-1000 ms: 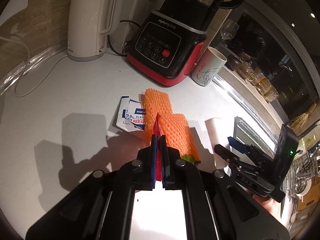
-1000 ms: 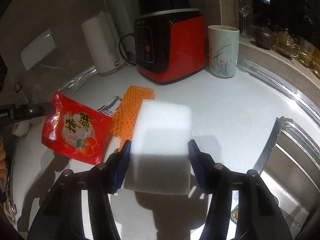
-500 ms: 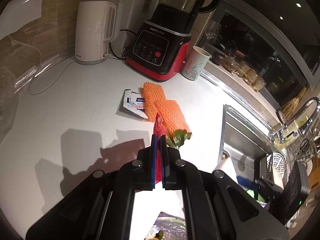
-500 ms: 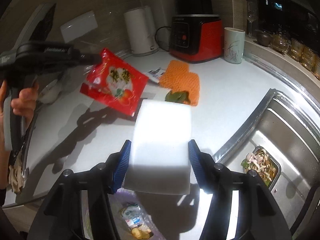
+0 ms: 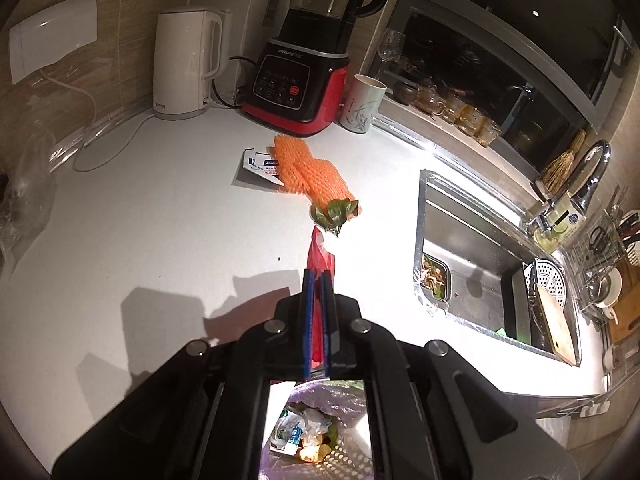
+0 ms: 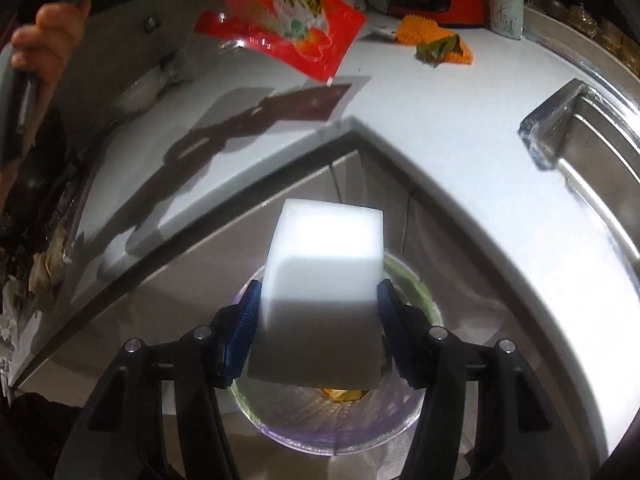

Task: Collect trash
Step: 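Carry the foam block and red packet over the bin and release both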

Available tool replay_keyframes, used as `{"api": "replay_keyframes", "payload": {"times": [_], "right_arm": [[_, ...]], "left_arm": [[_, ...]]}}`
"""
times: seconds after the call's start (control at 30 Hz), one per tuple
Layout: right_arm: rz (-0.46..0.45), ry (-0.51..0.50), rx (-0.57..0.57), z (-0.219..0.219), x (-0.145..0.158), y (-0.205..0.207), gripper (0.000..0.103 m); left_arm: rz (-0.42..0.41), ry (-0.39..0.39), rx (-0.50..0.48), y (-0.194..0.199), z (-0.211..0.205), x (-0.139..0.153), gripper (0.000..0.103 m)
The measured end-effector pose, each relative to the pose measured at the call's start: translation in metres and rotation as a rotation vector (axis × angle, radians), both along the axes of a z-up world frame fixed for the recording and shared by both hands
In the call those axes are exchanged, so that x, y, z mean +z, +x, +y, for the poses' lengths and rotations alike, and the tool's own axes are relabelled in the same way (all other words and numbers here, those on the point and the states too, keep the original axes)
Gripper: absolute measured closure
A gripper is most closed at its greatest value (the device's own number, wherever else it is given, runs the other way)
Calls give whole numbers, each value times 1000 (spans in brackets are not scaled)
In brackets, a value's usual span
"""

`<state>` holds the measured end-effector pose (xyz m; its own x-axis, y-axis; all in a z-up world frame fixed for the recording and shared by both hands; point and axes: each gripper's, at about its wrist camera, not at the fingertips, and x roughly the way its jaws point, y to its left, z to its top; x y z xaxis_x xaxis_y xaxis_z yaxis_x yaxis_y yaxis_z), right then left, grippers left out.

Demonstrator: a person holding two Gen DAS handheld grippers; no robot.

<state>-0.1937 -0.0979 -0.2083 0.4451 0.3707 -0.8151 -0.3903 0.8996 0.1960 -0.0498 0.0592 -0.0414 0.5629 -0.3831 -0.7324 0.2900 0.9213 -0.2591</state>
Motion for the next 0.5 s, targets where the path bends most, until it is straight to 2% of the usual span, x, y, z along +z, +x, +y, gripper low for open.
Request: {"api": "replay_keyframes", "payload": {"times": [0.2, 0.27, 0.3, 0.33, 0.5], "right_arm": [[63, -52, -13, 16, -54, -13, 42], [90, -70, -19, 19, -65, -13, 36], [103, -79, -25, 20, -69, -12, 30], [98, -89, -40, 20, -69, -12, 22], [19, -82, -98, 10, -46, -19, 12]], "left_arm": [[4, -5, -17, -27, 6, -2, 100], [1, -2, -21, -36, 8, -2, 100], [0, 1, -25, -40, 9, -2, 100], [-1, 6, -28, -42, 8, -2, 100], [-5, 10, -47, -59, 6, -3, 100]]}}
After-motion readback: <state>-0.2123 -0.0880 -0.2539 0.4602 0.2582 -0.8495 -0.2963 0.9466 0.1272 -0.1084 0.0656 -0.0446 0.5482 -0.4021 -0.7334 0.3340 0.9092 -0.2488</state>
